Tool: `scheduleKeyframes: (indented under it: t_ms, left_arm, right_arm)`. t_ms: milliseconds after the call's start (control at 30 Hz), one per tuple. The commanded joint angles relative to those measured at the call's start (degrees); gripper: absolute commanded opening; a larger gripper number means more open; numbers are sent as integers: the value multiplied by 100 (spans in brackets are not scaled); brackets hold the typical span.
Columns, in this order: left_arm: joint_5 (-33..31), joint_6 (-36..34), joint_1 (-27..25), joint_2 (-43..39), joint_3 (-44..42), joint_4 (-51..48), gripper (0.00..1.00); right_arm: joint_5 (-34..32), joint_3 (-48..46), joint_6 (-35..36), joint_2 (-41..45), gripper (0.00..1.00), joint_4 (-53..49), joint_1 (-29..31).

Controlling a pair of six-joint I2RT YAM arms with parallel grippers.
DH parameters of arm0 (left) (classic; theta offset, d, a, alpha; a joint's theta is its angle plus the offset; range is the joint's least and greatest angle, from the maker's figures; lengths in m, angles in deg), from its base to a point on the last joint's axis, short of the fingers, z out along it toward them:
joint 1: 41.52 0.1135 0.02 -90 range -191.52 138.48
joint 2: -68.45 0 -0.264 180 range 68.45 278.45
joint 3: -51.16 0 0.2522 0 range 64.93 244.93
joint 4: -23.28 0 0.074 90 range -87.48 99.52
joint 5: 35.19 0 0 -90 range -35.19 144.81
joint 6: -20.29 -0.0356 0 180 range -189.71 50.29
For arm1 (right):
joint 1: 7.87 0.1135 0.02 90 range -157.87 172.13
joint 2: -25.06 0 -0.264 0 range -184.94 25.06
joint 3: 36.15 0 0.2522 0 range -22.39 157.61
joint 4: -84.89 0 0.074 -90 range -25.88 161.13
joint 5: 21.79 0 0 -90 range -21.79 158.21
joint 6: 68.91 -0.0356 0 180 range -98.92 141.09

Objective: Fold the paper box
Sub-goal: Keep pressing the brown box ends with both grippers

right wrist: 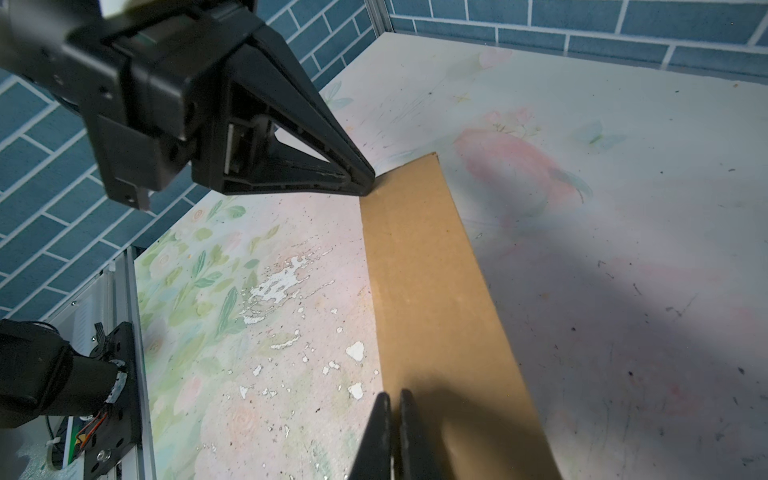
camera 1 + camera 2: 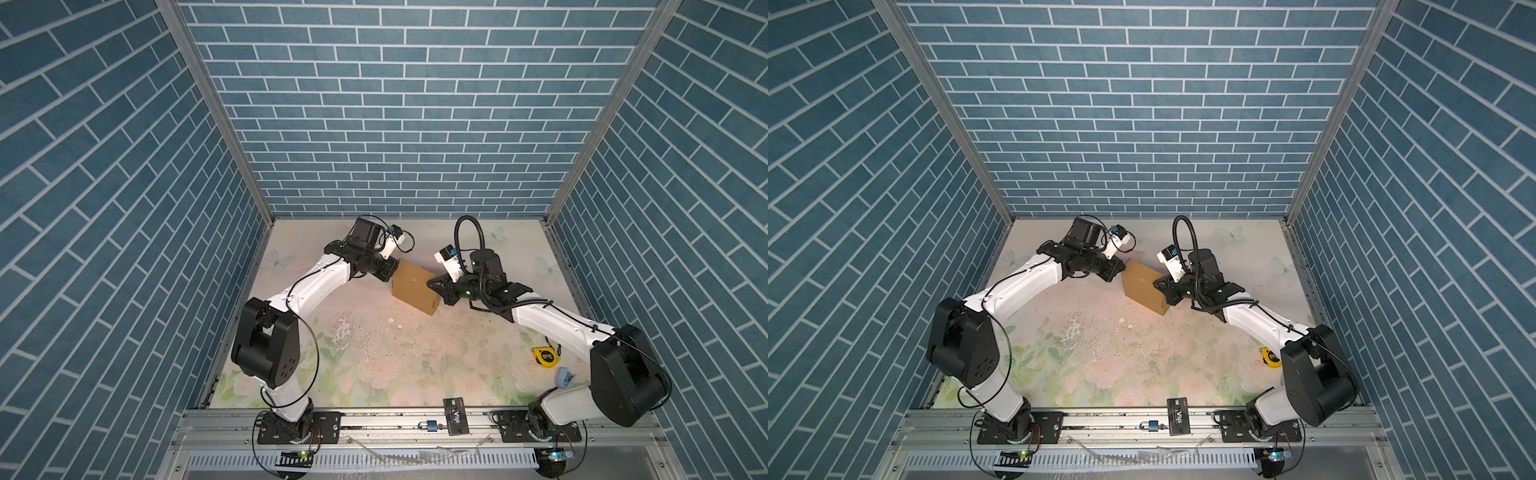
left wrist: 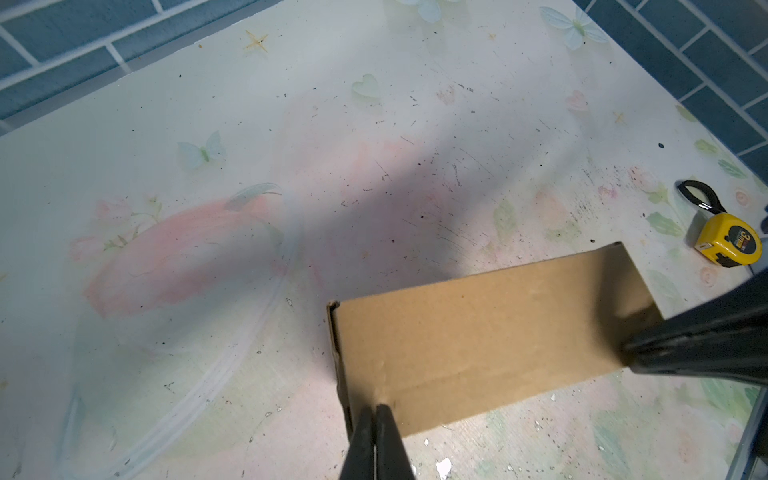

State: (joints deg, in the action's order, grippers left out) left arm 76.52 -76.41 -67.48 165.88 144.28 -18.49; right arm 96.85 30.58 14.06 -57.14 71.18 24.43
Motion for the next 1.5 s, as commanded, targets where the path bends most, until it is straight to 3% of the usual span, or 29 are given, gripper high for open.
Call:
scheduleKeyframes:
  t_ms: [0, 167, 400, 567, 967, 1300, 1467]
  left_arm:
    - [-132, -62, -24, 48, -195, -318, 7]
    - [-98, -42, -42, 38, -163, -347, 7]
    - [-116, -24, -43, -19, -248, -299, 7]
    - [-159, -53, -42, -74, -373, -182, 7]
    - [-146, -47, -46, -66, -284, -280, 7]
    - [-182, -66, -47, -50, -378, -170, 7]
    - [-154, -84, -42, -80, -307, -284, 7]
  right_arm:
    - [-253, 269, 139, 322, 9, -831, -63]
    - [-380, 631, 287, 465, 7, -1299, -70]
    - [-407, 328, 344, 121, 0, -1331, -118]
    - [-377, 0, 271, -61, 0, -1082, -125]
    - [-459, 1002, 547, 211, 0, -1797, -123]
    - [-425, 305, 449, -231, 0, -1294, -140]
    - [-465, 538, 474, -71, 0, -1574, -144]
